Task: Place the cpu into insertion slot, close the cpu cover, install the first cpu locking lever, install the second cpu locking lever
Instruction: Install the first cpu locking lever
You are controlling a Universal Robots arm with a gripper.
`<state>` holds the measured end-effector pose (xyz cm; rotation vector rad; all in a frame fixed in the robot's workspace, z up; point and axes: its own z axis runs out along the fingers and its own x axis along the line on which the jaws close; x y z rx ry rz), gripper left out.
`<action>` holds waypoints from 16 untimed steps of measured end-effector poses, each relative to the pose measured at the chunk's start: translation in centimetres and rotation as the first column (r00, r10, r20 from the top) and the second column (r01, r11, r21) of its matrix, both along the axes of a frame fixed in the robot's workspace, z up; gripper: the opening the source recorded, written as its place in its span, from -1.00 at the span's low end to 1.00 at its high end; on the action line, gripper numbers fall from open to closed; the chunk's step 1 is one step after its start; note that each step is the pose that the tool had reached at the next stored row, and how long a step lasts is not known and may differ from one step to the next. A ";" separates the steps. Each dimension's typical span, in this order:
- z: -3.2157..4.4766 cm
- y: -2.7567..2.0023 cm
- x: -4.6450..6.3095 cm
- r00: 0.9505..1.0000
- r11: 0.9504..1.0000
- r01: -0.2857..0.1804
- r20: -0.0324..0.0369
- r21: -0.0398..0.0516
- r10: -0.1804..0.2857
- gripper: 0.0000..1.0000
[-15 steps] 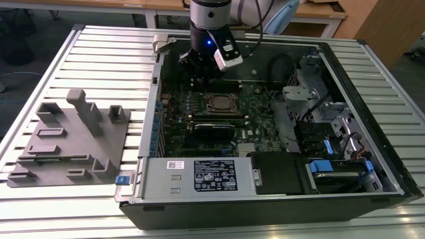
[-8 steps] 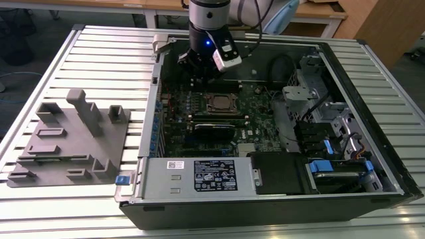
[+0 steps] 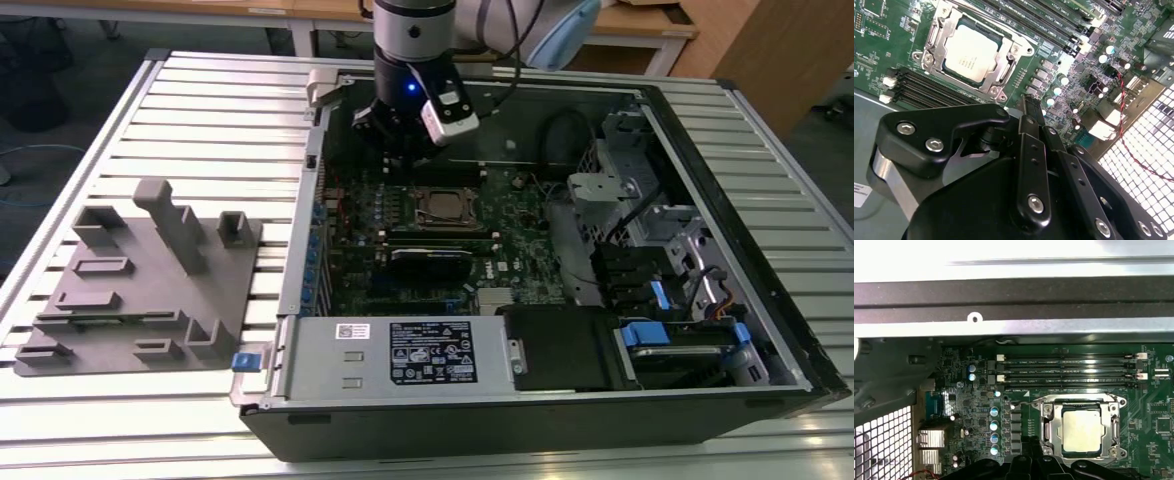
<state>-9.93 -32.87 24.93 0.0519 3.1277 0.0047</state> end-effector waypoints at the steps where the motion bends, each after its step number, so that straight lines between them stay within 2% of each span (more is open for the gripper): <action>1: -0.05 0.02 -0.1 1.000 1.000 0.000 0.000 0.000 0.000 -0.79; 8: -0.57 0.21 -0.7 1.000 1.000 0.000 0.000 0.000 0.000 -0.79; 16: -0.90 0.74 -1.4 1.000 1.000 0.000 0.000 0.000 0.000 -0.79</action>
